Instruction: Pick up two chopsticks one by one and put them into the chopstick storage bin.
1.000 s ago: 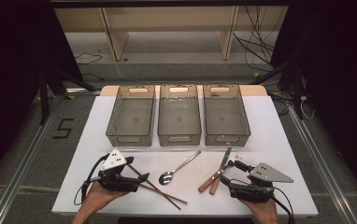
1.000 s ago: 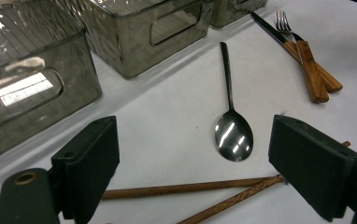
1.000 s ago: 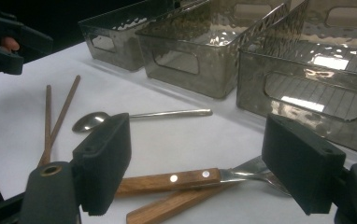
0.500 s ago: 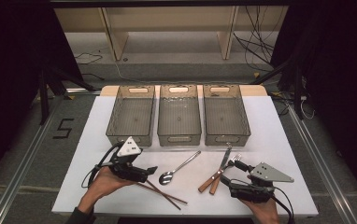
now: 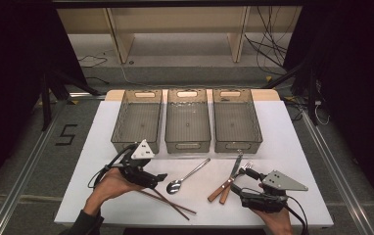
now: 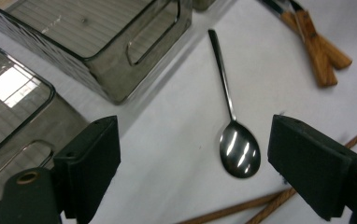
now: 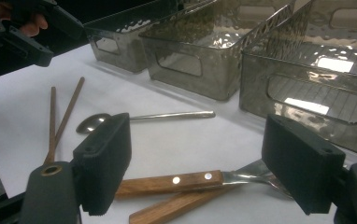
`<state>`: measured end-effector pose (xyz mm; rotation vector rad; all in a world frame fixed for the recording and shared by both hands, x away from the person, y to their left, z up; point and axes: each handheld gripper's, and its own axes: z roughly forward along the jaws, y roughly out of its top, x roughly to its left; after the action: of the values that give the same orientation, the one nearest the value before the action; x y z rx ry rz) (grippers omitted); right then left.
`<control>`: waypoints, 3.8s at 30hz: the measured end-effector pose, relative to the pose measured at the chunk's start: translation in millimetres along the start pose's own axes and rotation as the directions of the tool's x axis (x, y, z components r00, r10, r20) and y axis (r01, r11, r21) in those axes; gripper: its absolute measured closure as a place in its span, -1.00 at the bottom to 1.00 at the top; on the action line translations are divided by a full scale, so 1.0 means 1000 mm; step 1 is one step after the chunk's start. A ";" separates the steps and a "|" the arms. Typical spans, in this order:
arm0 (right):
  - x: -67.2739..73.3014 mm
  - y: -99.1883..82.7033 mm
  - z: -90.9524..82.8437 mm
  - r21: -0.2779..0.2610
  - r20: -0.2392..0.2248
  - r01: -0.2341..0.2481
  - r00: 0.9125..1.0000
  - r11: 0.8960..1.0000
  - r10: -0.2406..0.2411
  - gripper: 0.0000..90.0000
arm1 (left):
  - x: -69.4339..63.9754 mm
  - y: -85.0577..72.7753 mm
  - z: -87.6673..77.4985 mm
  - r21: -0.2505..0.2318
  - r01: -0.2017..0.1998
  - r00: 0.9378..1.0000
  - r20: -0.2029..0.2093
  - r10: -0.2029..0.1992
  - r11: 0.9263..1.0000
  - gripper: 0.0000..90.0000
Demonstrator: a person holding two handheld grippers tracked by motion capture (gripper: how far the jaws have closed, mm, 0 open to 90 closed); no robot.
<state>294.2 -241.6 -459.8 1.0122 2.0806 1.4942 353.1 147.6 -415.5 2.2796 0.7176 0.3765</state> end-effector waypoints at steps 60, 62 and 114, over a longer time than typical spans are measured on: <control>0.002 0.000 0.004 0.025 -0.014 0.010 1.000 1.000 -0.009 -0.41 | -0.005 -0.031 0.041 0.454 -0.321 0.938 0.277 0.211 0.832 0.32; 0.002 0.000 0.004 0.027 -0.014 0.009 1.000 1.000 -0.009 -0.41 | -0.005 -0.031 0.041 0.454 -0.334 0.934 0.279 0.224 0.826 0.36; 0.002 -0.001 0.004 0.036 -0.014 0.010 1.000 0.999 -0.009 -0.40 | -0.002 -0.022 0.012 0.271 -0.325 0.941 0.188 0.282 0.906 0.88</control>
<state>295.4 -237.9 -461.6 1.0068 2.1266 1.4677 348.5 153.7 -439.6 2.6860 0.3590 0.2529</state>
